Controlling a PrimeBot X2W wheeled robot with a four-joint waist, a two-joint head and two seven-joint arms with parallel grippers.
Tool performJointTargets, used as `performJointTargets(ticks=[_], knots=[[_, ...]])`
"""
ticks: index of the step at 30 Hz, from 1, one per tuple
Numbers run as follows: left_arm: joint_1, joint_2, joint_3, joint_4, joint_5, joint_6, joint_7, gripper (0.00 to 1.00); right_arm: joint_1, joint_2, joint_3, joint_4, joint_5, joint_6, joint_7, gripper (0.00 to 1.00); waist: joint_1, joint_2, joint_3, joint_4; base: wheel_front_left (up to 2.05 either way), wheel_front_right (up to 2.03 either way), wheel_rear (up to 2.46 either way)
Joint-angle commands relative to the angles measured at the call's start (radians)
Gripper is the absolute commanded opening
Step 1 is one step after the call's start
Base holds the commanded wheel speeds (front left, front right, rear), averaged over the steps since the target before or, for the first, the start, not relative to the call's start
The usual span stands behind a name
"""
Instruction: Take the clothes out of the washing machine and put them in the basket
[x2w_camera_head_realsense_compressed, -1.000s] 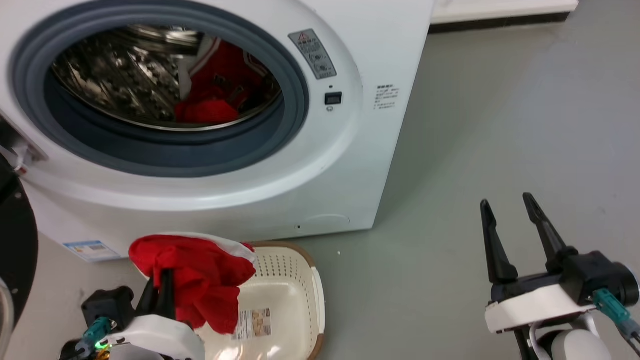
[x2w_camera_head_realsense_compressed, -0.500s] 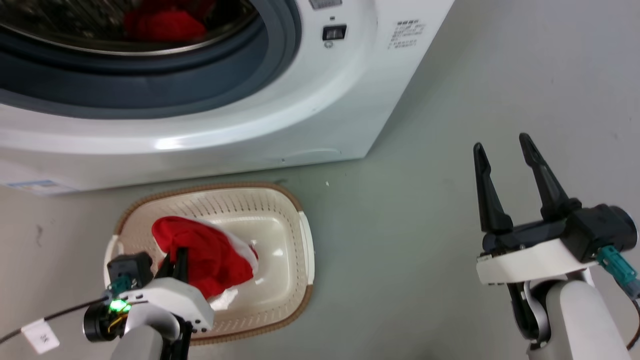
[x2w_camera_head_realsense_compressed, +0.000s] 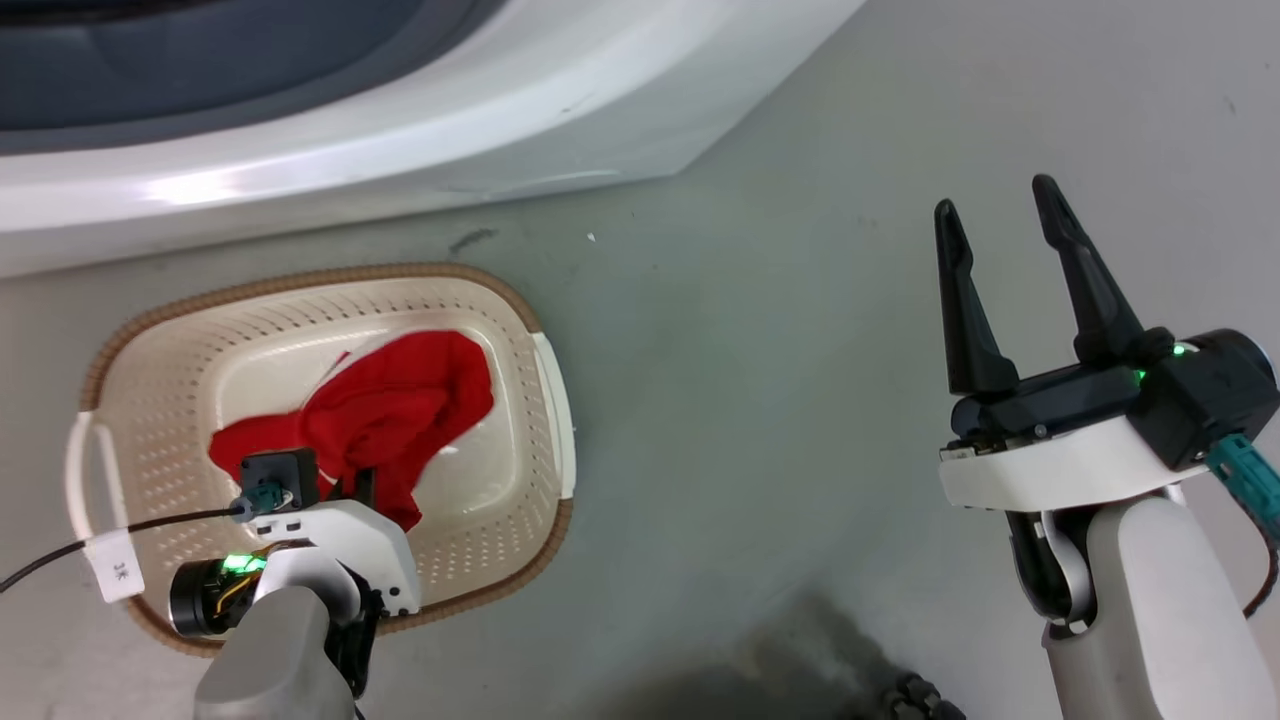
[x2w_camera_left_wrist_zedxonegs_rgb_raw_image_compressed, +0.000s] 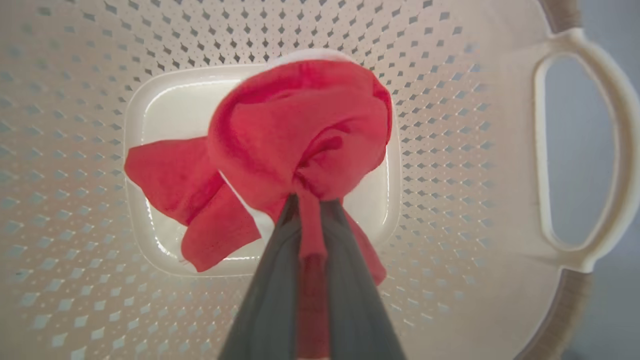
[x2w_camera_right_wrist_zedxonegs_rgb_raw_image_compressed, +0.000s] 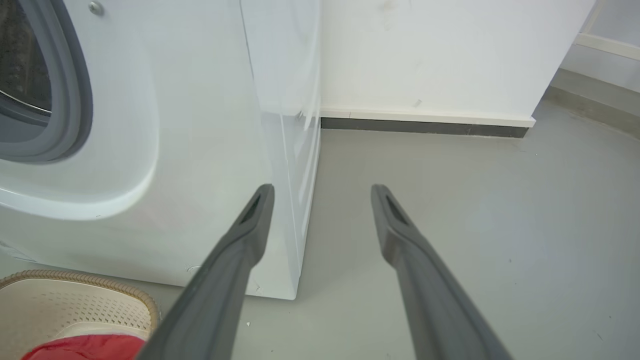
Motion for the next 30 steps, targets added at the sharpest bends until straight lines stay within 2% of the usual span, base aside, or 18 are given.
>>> performJointTargets(ticks=[1, 8, 9, 10, 11, 15, 21, 30], knots=[[-0.023, 0.000, 0.002, 0.024, -0.002, 0.006, -0.003, 0.00, -0.018, 0.002, 0.003, -0.011, 0.009, -0.001, -0.004, 1.00, -0.0003, 0.0000, 0.045, -0.027, 0.00, 0.00, 0.00], [-0.072, 0.002, 0.012, 0.178, -0.026, 0.012, 0.001, 0.00, -0.032, 0.002, 0.005, -0.019, 0.011, -0.001, -0.004, 1.00, -0.0003, 0.0000, 0.075, -0.041, 0.00, 0.00, 0.00], [-0.078, 0.000, 0.014, 0.186, -0.026, 0.015, 0.000, 0.25, -0.030, 0.002, 0.003, -0.018, 0.011, -0.001, -0.004, 1.00, -0.0003, 0.0000, 0.073, -0.040, 0.00, 0.00, 0.00], [-0.082, 0.000, 0.011, 0.193, -0.025, 0.017, -0.002, 0.43, -0.029, 0.002, 0.001, -0.016, 0.010, -0.001, -0.004, 1.00, -0.0003, 0.0000, 0.071, -0.037, 0.00, 0.00, 0.00], [-0.084, -0.002, 0.011, 0.199, -0.027, 0.017, -0.004, 1.00, -0.027, 0.002, 0.000, -0.012, 0.009, -0.001, -0.004, 1.00, -0.0003, 0.0000, 0.065, -0.033, 0.00, 0.00, 0.00], [-0.075, -0.013, 0.015, 0.211, -0.038, 0.012, -0.014, 1.00, -0.013, 0.001, -0.003, 0.001, 0.002, -0.001, -0.004, 1.00, -0.0003, 0.0000, 0.014, -0.013, 0.00, 0.00, 0.00], [-0.025, -0.032, 0.019, 0.206, -0.048, -0.006, -0.021, 1.00, 0.029, 0.001, -0.012, 0.030, -0.010, -0.001, -0.004, 1.00, -0.0003, 0.0000, -0.122, 0.015, 0.00, 0.00, 0.00], [0.125, -0.061, 0.051, 0.010, -0.016, 0.021, -0.020, 1.00, 0.131, 0.001, -0.058, 0.079, -0.045, -0.001, -0.003, 1.00, -0.0003, 0.0000, -0.343, 0.070, 0.00, 0.00, 0.00]])
